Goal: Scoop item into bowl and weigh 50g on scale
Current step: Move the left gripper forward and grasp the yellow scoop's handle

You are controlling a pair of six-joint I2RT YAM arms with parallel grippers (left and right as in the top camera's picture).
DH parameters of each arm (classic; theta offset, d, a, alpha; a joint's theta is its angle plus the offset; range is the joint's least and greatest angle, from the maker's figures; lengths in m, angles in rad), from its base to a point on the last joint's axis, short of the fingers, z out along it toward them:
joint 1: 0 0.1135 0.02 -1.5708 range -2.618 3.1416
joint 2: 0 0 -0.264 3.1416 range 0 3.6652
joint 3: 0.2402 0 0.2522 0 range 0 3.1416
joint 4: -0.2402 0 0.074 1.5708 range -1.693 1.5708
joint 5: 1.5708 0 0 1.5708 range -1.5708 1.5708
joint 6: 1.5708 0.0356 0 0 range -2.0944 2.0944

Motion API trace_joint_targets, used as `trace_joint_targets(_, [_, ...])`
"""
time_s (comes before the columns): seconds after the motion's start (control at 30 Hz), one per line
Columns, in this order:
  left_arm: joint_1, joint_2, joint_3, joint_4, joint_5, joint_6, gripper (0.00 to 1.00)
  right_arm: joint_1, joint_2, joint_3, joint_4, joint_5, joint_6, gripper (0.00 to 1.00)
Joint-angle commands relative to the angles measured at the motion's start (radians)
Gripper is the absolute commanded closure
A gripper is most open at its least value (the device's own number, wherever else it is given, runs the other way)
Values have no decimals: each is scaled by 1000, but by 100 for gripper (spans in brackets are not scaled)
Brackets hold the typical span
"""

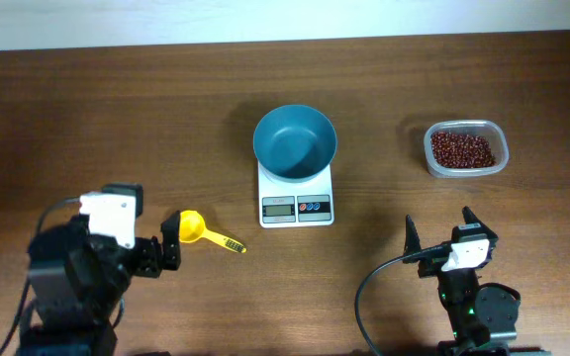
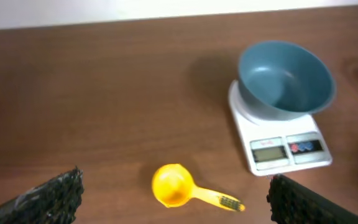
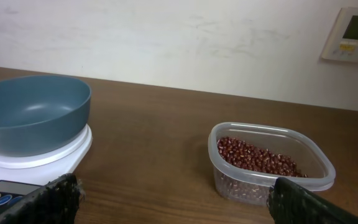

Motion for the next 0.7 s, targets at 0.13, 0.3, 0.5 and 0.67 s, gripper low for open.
trace_joint_targets(0.13, [5,110,55,-118,258,-13,1,11,-6,-9,0,8,4,1])
trace_joint_targets(0.3, [5,154,55,-139,416,-13,1,11,-6,-9,0,8,4,1])
trace_joint_targets(0.5, [5,179,55,-134,493,-13,1,11,-6,-9,0,8,4,1])
trace_joint_targets(0.67, [5,211,55,-166,131,-231,1,11,-6,-9,0,8,4,1])
